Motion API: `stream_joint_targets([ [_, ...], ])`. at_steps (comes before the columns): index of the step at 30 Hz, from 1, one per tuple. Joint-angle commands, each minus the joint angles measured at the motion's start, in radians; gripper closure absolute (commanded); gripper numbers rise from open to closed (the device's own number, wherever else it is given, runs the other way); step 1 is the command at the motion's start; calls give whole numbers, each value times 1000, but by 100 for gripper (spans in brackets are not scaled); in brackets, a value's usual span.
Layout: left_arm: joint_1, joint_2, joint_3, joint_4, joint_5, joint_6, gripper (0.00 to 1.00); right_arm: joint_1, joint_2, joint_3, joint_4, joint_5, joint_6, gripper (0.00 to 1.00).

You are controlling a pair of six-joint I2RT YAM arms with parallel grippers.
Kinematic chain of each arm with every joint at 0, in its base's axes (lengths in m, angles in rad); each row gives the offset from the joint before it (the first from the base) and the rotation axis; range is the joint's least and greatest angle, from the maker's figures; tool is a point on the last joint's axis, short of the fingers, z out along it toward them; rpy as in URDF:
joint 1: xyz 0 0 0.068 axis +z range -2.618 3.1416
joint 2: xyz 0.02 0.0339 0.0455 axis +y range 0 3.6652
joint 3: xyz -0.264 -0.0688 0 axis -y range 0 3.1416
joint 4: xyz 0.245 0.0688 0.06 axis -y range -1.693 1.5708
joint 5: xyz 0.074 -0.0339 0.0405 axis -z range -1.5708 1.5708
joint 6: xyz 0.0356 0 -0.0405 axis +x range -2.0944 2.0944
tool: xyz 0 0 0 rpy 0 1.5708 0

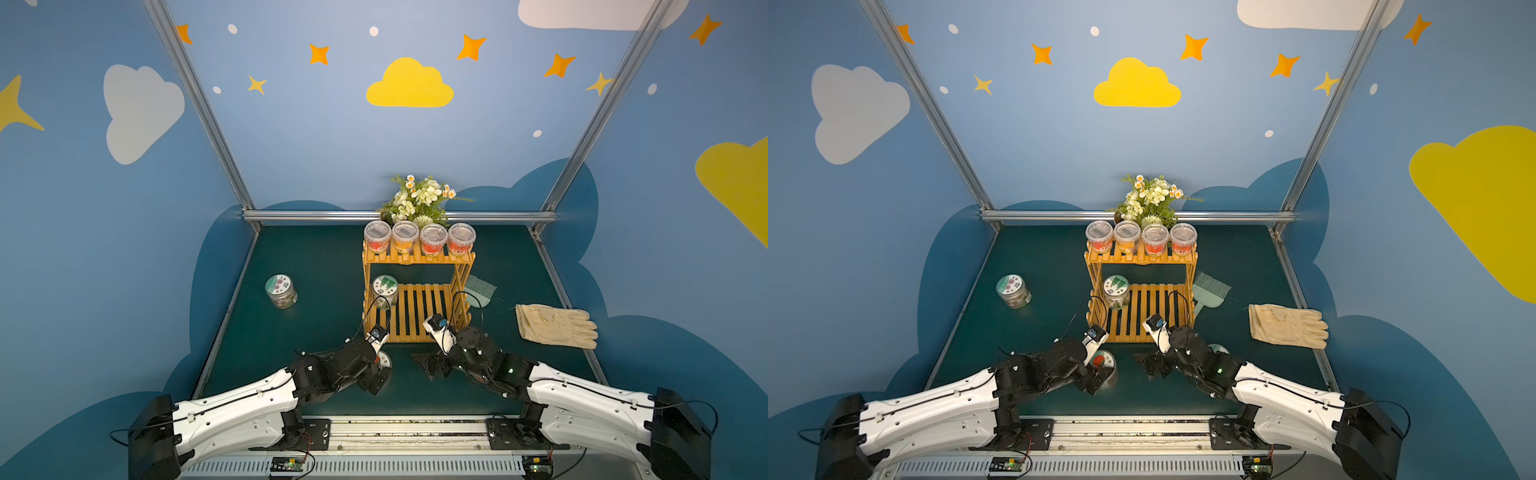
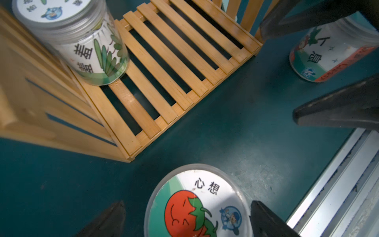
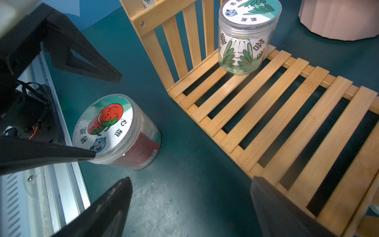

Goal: Place the seed container on the shelf
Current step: Pick up the seed jar at the center of the board.

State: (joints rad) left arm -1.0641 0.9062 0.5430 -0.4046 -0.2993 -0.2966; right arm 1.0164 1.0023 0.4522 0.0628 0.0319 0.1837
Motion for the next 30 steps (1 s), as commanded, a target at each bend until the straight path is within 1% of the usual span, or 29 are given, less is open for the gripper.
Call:
stream_joint_targets([
  [1, 6, -15, -3, -2, 50, -27, 0, 5, 7, 11, 20, -6, 9, 3],
  [2, 8, -11, -9, 11, 72, -23, 0, 5, 9, 12, 20, -6, 11, 3],
  [6, 18, 28, 7, -8, 69, -26, 0, 5, 9, 18, 8, -9, 8, 3],
  [9, 21, 54, 15, -2, 105, -3, 0, 4, 9, 14, 8, -3, 12, 3],
  [13, 24, 88, 29, -12, 100, 2, 0, 5, 9, 11, 6, 0, 22, 3],
  [17, 27, 92, 39, -17, 101, 8, 1, 5, 6, 8, 5, 2, 26, 3],
  [21, 29, 49, 60, -35, 118, 13, 9, 5, -5, 14, 0, -1, 22, 3],
  [24, 29, -19, 90, -60, 163, 22, 17, 7, -24, 27, -19, -23, 6, 3],
  [26, 29, -71, 119, -86, 193, 26, 20, 7, -48, 42, -42, -54, -18, 3],
  [28, 32, -114, 159, -119, 219, 23, 21, 7, -84, 60, -72, -90, -54, 3],
  [30, 50, -138, 207, -153, 271, 40, 22, 7, -126, 71, -96, -135, -107, 3],
])
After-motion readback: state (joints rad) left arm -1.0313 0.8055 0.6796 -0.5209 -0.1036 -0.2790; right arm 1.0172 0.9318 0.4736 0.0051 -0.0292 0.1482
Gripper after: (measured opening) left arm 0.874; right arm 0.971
